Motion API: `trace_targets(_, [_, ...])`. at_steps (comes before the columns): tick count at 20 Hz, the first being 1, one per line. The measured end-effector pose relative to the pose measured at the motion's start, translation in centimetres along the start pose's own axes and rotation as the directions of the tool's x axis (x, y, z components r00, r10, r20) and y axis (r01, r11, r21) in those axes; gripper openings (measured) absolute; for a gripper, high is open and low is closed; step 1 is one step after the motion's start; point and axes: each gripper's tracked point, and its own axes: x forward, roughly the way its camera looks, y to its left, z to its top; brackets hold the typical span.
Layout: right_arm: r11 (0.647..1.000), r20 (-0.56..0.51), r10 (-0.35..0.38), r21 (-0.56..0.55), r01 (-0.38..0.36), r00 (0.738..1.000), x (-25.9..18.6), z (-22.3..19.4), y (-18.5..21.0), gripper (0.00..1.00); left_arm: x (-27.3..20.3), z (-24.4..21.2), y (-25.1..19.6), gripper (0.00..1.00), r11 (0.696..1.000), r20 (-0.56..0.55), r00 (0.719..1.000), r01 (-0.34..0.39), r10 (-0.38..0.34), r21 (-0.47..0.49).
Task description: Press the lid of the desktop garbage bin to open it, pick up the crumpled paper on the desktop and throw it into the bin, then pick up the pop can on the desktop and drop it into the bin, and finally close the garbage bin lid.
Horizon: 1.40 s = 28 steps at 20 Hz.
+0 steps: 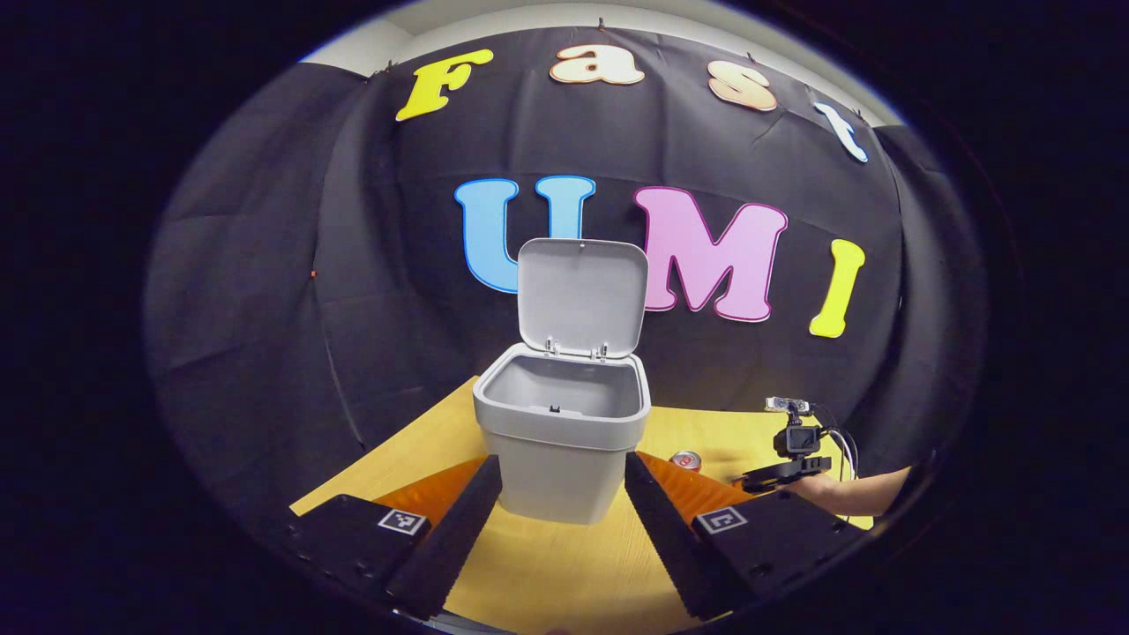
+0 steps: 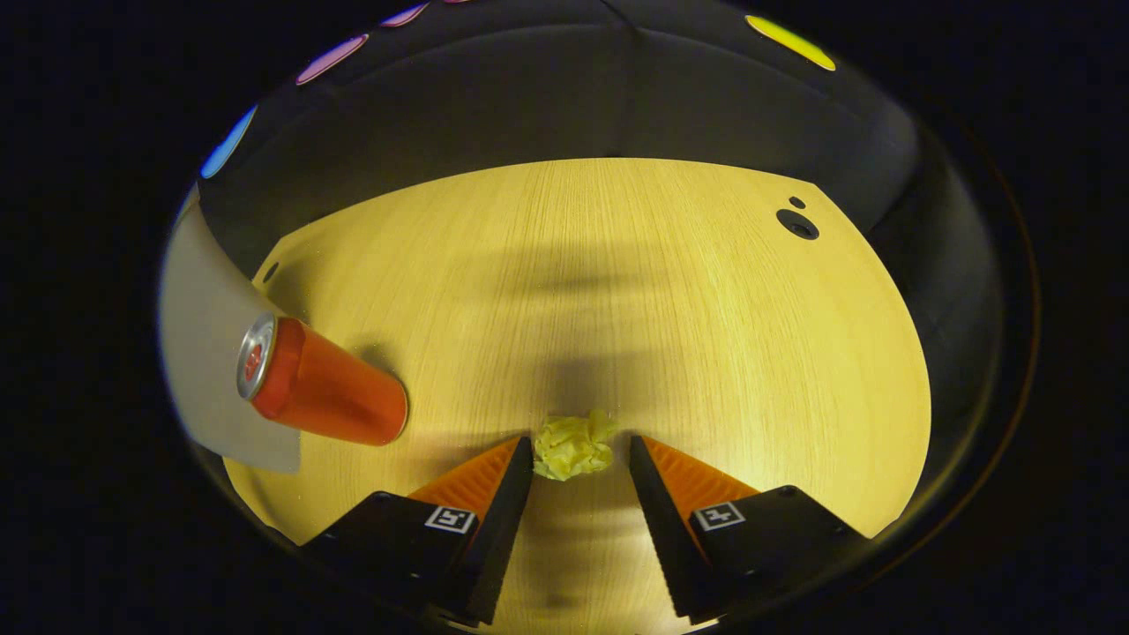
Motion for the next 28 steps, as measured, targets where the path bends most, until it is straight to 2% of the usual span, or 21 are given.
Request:
trace_targets(1, [1.0,0.002,-0.01,-0.017,0.01,1.0,0.0,-0.1,-0.1,0.69,-0.1,-0.1,-0.3,0.95,1.0,-0.003,1.0,0.006,-0.006,0.002])
trace_targets(2, [0.999,0.005,-0.009,-0.037,0.009,1.0,0.1,-0.1,-0.3,0.84,-0.1,-0.3,-0.5,0.95,1.0,-0.008,1.0,0.01,-0.01,0.004])
trace_targets(4, [0.997,0.004,-0.014,-0.072,0.014,1.0,-0.1,-0.2,-0.5,0.4,0.0,-0.6,-0.5,0.95,1.0,-0.014,1.0,0.016,-0.016,0.008])
trace_targets(6, [0.992,0.033,-0.045,-0.121,0.049,0.998,-1.1,0.2,-1.4,0.4,0.1,-0.7,-0.3,0.95,1.0,-0.026,0.999,0.02,-0.02,0.002])
trace_targets(9, [0.981,0.158,-0.064,-0.173,0.091,0.985,-4.7,3.0,-2.2,0.4,0.2,0.4,-0.4,0.95,0.999,0.003,0.999,0.049,-0.049,-0.02])
trace_targets(12, [0.967,0.275,-0.043,-0.232,0.11,0.961,-9.3,6.0,-1.7,0.4,0.6,1.0,0.3,0.95,0.997,0.024,0.997,0.071,-0.071,0.009])
trace_targets(14, [0.961,0.346,-0.016,-0.254,0.11,0.938,-12.2,7.4,0.5,0.4,0.9,1.4,0.7,0.95,0.995,0.04,0.995,0.094,-0.095,0.03])
trace_targets(17, [0.975,0.431,0.053,-0.216,0.046,0.901,-16.1,9.1,2.7,0.4,1.3,1.9,1.1,0.95,0.989,0.051,0.989,0.136,-0.138,0.051])
trace_targets(20, [0.979,0.483,0.131,-0.198,-0.038,0.866,-18.9,11.3,6.3,0.4,1.5,1.9,1.5,0.95,0.985,0.051,0.984,0.169,-0.171,0.032])
trace_targets(23, [0.967,0.514,0.201,-0.238,-0.087,0.834,-22.6,12.6,11.8,0.4,1.3,1.7,2.5,0.95,0.981,0.055,0.98,0.19,-0.192,0.032])
trace_targets(28, [0.928,0.516,0.335,-0.325,-0.182,0.789,-25.3,13.5,22.2,0.4,1.4,1.0,4.5,0.95,0.976,0.064,0.974,0.214,-0.217,0.05])
